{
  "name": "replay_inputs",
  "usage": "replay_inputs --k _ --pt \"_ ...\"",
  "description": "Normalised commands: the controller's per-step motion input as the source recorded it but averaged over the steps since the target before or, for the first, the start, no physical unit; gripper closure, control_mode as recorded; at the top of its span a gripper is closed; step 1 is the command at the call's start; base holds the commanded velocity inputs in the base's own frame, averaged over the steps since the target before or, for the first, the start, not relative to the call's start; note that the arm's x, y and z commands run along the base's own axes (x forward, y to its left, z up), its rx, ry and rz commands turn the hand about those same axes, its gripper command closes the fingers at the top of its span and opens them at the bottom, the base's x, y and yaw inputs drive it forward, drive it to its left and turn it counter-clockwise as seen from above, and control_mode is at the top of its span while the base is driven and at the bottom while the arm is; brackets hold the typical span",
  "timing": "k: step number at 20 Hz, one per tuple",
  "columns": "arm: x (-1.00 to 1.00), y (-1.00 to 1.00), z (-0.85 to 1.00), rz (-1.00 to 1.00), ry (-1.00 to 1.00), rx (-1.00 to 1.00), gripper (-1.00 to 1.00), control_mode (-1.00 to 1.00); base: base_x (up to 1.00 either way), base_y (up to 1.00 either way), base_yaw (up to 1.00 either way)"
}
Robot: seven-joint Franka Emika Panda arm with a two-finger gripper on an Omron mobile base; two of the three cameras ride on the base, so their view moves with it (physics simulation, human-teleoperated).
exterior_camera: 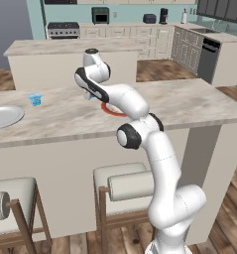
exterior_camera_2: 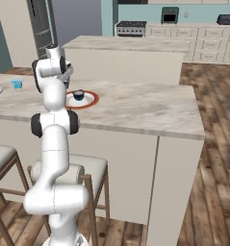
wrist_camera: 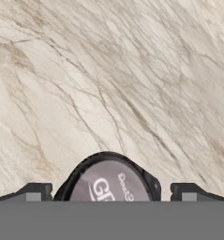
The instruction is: Place two yogurt containers on each plate.
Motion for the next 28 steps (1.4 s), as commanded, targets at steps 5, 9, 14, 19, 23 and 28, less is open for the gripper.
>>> replay_inputs --k 5,9,14,19,23,28 --pt "0.00 0.10 -0.01 0.05 0.00 0.00 1.00 -1.00 0.00 0.00 0.00" --pt "-0.04 0.02 0.00 0.04 0.00 0.00 1.00 -1.00 0.00 0.00 0.00" --pt "-0.19 0.00 -0.01 0.01 0.00 0.00 1.00 -1.00 0.00 0.00 0.00" --pt "-0.31 -0.01 0.17 0.01 -0.05 0.00 1.00 -1.00 0.00 0.00 0.00" --pt "-0.67 -0.15 0.25 0.00 -0.09 0.00 1.00 -1.00 0.00 0.00 0.00" --pt "-0.89 -0.44 0.01 0.00 -0.12 0.02 1.00 -1.00 0.00 0.00 0.00"
